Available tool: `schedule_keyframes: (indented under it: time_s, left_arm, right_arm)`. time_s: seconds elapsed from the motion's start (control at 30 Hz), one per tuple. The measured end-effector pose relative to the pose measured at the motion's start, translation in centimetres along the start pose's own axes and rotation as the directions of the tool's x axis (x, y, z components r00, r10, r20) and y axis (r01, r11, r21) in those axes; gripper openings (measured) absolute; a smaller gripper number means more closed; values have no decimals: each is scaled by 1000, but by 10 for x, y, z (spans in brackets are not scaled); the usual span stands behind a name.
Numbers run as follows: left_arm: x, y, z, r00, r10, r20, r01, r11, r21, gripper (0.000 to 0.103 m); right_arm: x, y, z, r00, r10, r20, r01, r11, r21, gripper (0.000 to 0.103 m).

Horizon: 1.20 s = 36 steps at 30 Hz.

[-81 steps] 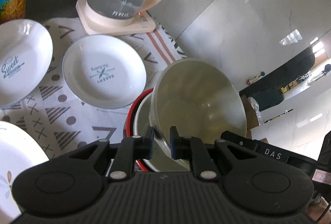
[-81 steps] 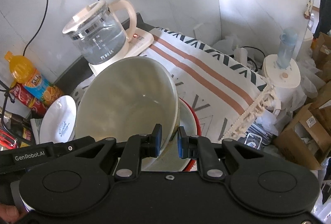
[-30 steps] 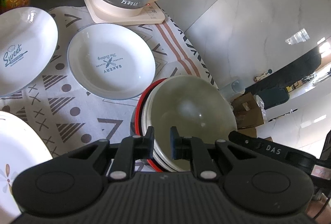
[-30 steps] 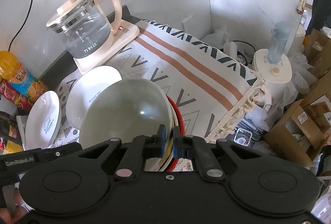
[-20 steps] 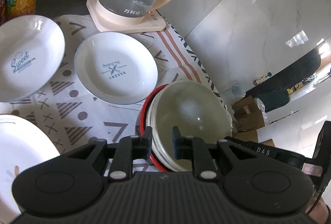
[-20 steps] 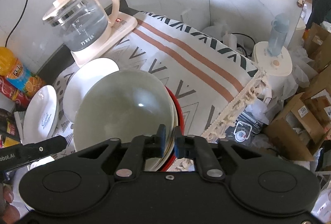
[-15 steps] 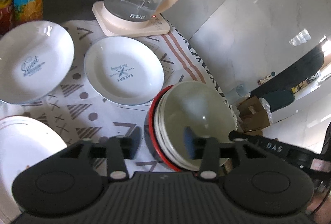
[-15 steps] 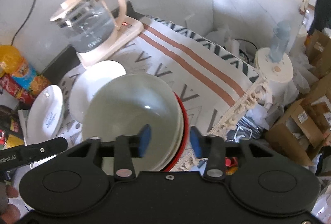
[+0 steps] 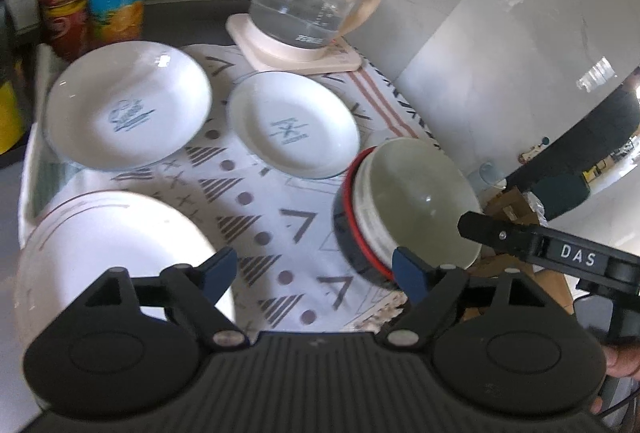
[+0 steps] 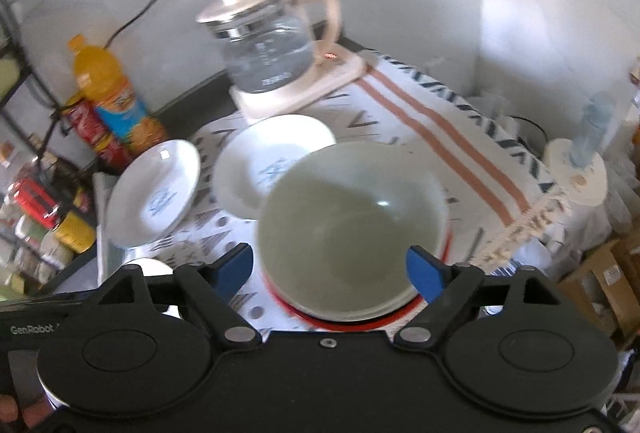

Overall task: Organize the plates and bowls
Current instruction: 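Withdraw both tools up from the stacked bowls, then move both tools to the white 'Sweet' plate and close them on its rim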

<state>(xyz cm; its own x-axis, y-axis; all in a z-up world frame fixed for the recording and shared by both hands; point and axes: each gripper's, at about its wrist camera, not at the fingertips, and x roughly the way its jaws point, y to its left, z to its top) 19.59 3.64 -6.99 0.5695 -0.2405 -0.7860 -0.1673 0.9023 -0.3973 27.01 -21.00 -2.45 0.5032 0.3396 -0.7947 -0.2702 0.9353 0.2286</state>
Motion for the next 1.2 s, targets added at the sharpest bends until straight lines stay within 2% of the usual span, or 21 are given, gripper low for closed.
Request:
schedule_keyframes:
  time_s: [0.3, 0.6, 0.83, 1.2]
  left_arm:
    - [-31, 38, -27, 996, 81, 27, -80, 996, -48, 85]
    - [-59, 77, -49, 986, 164, 43, -159, 982, -105, 86]
    - [-74, 101, -64, 978, 204, 47, -194, 967, -163, 86]
    - [-88, 123, -73, 968, 244, 57, -225, 948, -227, 86]
  right_arm:
    - [2, 42, -17, 997, 74, -16, -75, 993, -96, 89]
    - [6, 83, -37, 989, 137, -50, -144, 968, -203, 94]
    - [14, 108, -49, 984, 156, -90, -175, 947, -268, 96]
    - [24, 132, -52, 981, 160, -107, -188, 917, -352, 101]
